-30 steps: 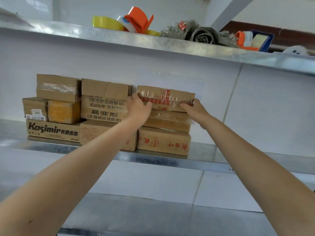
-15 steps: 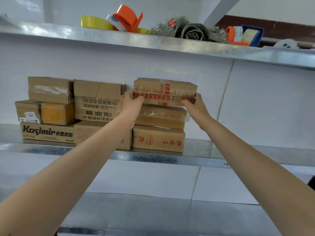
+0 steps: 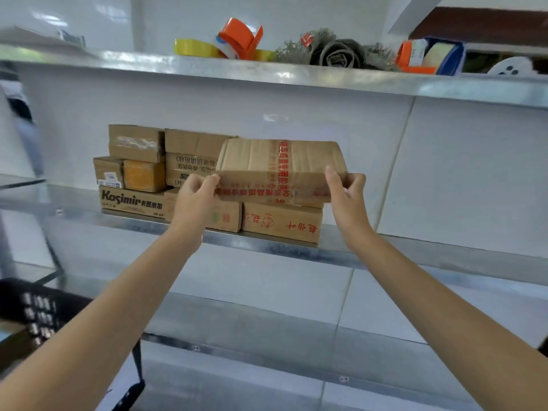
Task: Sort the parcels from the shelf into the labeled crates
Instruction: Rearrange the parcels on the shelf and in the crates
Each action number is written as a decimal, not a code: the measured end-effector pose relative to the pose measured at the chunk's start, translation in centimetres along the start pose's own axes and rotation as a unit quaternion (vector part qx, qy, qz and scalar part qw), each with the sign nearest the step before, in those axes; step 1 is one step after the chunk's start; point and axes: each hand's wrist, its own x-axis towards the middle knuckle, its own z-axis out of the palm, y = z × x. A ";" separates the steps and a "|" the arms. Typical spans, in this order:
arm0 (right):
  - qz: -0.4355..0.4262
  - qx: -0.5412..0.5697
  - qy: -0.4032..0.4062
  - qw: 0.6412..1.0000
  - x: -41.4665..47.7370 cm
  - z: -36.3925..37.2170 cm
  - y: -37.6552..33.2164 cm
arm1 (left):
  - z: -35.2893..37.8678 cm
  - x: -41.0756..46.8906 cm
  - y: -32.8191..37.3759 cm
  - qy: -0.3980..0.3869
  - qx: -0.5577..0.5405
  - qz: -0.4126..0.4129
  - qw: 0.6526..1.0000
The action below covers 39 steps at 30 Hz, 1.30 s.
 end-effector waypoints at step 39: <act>0.052 0.051 -0.412 0.908 -19.9 29.2 6.9 | -32.6 -22.2 -10.9 0.326 0.113 -0.088 0.934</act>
